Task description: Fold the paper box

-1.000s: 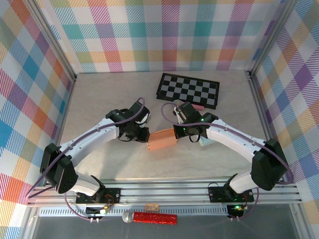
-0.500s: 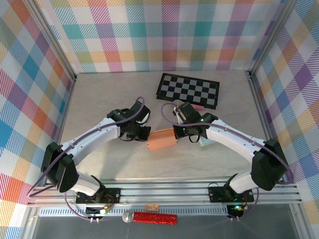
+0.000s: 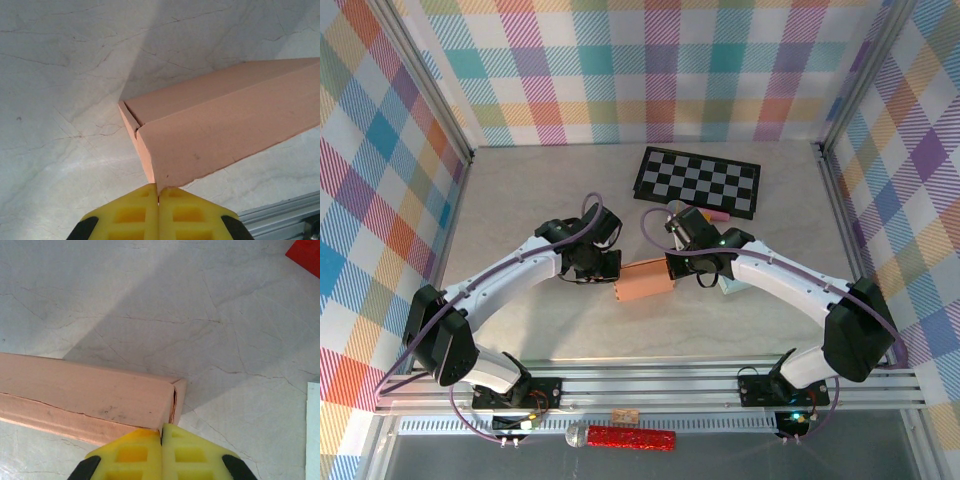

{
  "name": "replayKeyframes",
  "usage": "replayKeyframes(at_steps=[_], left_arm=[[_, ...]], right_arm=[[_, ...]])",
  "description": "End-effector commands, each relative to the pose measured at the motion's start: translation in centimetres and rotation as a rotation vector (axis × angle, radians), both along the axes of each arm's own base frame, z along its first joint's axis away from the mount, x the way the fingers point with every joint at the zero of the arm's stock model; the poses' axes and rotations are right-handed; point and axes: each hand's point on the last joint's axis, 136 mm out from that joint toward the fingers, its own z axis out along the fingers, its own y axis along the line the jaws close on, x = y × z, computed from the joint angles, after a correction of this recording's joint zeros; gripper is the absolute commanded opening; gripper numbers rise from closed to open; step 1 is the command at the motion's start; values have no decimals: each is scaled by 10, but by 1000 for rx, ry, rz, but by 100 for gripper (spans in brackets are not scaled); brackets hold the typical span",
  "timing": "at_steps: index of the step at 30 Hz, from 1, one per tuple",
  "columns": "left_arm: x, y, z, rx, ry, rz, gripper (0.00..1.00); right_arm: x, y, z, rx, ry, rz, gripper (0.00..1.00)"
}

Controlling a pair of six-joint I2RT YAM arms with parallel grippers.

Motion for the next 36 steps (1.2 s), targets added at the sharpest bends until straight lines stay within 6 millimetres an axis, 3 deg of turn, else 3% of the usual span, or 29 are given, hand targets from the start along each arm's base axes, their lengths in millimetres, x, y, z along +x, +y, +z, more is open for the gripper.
replayKeyframes(at_steps=[1,36], left_arm=[[-5,-11,2,-44,48,19,0],[6,-10,14,-152,192,88,0]], right_arm=[[-4,8,-4,2,23,13,0],[-3,9,-2,-3,24,22,0]])
